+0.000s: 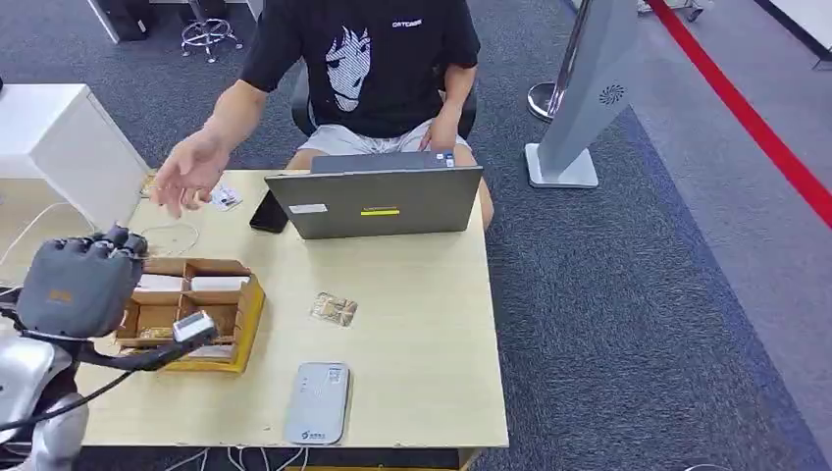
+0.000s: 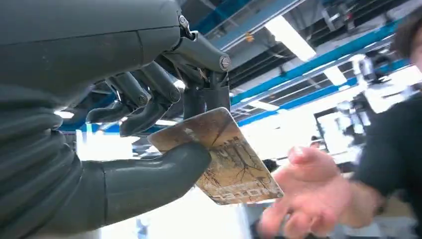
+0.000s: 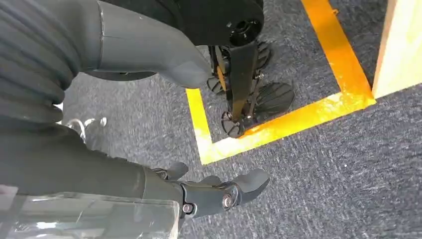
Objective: Pass the card to the sensor for recognition and then transmit it.
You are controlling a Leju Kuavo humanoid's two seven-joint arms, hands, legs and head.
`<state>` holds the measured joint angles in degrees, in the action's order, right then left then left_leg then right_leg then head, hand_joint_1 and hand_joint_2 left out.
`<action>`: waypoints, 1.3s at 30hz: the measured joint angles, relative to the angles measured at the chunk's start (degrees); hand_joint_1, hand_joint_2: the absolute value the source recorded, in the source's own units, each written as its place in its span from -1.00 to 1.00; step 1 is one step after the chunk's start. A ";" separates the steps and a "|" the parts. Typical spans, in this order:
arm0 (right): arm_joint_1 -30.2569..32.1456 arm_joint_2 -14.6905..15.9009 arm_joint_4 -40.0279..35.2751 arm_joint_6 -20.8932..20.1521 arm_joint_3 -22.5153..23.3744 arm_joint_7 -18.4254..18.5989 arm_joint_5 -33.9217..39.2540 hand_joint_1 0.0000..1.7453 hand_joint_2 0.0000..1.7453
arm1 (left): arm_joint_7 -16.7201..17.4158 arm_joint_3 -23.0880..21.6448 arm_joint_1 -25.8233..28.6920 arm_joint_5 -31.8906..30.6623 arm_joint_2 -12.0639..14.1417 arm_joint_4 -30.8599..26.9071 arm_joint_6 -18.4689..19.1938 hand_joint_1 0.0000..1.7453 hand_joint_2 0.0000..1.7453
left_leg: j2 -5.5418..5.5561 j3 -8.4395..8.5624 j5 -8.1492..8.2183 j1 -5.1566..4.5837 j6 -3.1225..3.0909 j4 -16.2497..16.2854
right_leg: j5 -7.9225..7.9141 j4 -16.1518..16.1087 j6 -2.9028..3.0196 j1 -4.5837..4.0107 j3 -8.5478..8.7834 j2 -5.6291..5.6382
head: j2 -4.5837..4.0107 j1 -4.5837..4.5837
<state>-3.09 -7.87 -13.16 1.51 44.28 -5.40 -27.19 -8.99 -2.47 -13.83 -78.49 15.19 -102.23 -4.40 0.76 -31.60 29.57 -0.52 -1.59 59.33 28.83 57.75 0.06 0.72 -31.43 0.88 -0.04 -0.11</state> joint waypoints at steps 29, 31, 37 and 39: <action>-0.45 -1.49 0.02 0.48 0.92 0.98 -2.36 -1.00 1.00 | -1.40 6.08 -0.22 4.88 -4.89 1.75 -4.15 -1.00 1.00 | -0.09 -0.05 0.06 -0.05 -0.05 0.00 | 0.02 -0.04 -0.02 0.00 -0.03 0.11 | 0.00 -0.02; -0.24 -1.86 -0.02 0.96 3.43 1.03 -1.75 -1.00 1.00 | -9.88 11.57 12.28 24.37 -14.72 -12.20 -5.87 -1.00 1.00 | -0.10 -0.08 0.15 -0.08 -0.16 -0.01 | 0.09 -0.08 -0.12 0.02 -0.04 0.16 | 0.00 -0.02; -0.09 -2.25 -0.61 2.16 6.93 1.60 -1.96 -1.00 1.00 | -18.64 24.78 19.96 55.46 -26.61 -17.65 7.47 -1.00 1.00 | -0.11 -0.06 0.16 -0.12 -0.16 -0.02 | 0.11 -0.09 -0.15 0.05 -0.02 0.14 | 0.00 0.00; -0.05 -2.67 -1.01 3.26 8.44 1.60 -1.72 -1.00 1.00 | -18.58 29.65 22.18 62.30 -29.38 -17.54 10.89 -1.00 1.00 | -0.11 -0.04 0.16 -0.11 -0.16 -0.02 | 0.11 -0.09 -0.15 0.04 -0.03 0.15 | 0.00 -0.02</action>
<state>-3.14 -10.54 -14.16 4.77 52.72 -3.80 -28.92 -27.56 27.18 8.35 -16.18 -14.19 -119.78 6.50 0.65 -31.65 29.73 -0.63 -1.76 59.31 28.94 57.65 -0.09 0.76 -31.46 1.03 -0.04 -0.13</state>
